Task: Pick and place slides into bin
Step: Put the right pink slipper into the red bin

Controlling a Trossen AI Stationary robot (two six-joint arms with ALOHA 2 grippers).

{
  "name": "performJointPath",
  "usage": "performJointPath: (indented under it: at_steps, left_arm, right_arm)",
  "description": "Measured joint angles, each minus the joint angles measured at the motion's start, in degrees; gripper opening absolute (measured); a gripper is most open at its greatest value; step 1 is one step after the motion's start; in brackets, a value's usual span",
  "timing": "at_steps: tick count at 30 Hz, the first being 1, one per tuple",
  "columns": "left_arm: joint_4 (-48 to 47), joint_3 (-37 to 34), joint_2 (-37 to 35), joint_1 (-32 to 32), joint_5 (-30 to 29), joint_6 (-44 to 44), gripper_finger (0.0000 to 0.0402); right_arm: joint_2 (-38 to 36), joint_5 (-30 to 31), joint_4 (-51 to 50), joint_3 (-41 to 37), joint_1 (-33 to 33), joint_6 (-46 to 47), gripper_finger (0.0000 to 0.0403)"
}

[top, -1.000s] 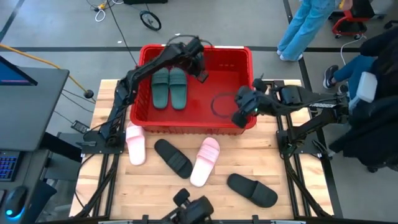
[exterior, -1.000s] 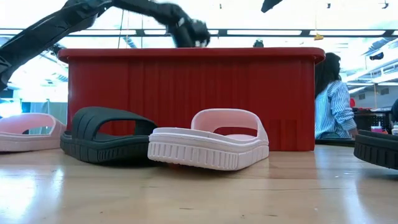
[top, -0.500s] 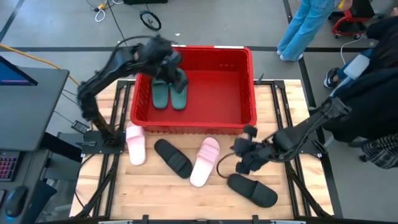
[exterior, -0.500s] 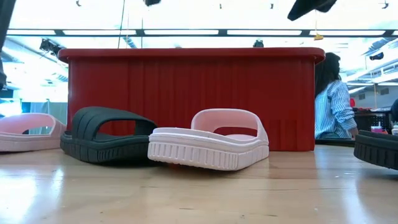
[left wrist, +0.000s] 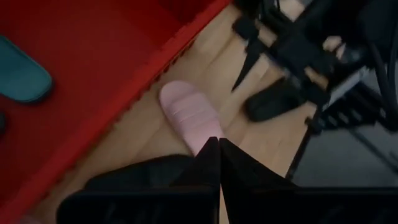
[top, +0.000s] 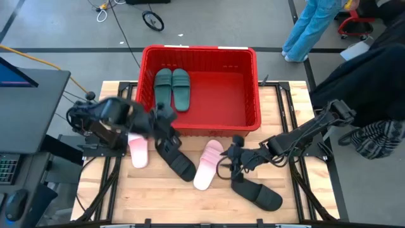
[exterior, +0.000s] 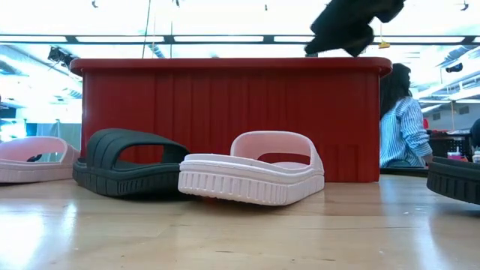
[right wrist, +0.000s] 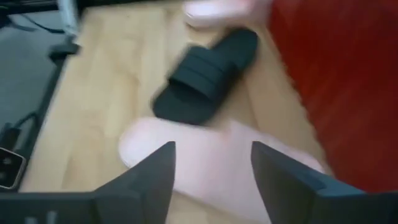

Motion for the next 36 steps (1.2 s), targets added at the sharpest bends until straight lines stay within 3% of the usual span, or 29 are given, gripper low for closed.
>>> performJointPath:
  at_steps: [3,10,17,26,31,36]
  left_arm:
    - [0.15,-0.02,1.22,-5.14,-5.37,-6.53,0.0015]
    - [0.41,-0.02,3.02,-10.50,-6.74,-16.44,0.0021]
    - [0.60,0.00,3.40,-11.55,-7.13,-19.04,0.0005]
    - [0.62,0.00,3.38,-11.49,-7.15,-19.06,0.0028]
    - [0.60,0.00,3.38,-11.49,-7.13,-19.05,0.0016]
    - [0.63,0.00,3.38,-11.49,-7.11,-19.05,0.0005]
  right_arm:
    - [3.52,-0.07,6.06,-0.35,0.64,-5.04,0.0238]
    - [15.11,0.30,10.45,0.24,-0.04,-4.31,0.0243]
    - [20.88,13.08,10.62,0.74,-1.72,-4.76,0.0229]
    - [23.12,11.70,10.10,0.76,-4.16,-2.85,0.0218]
    - [21.31,11.18,6.35,0.76,-3.71,-1.84,0.0169]
    - [18.01,4.47,2.33,0.74,-3.73,2.23,0.0043]
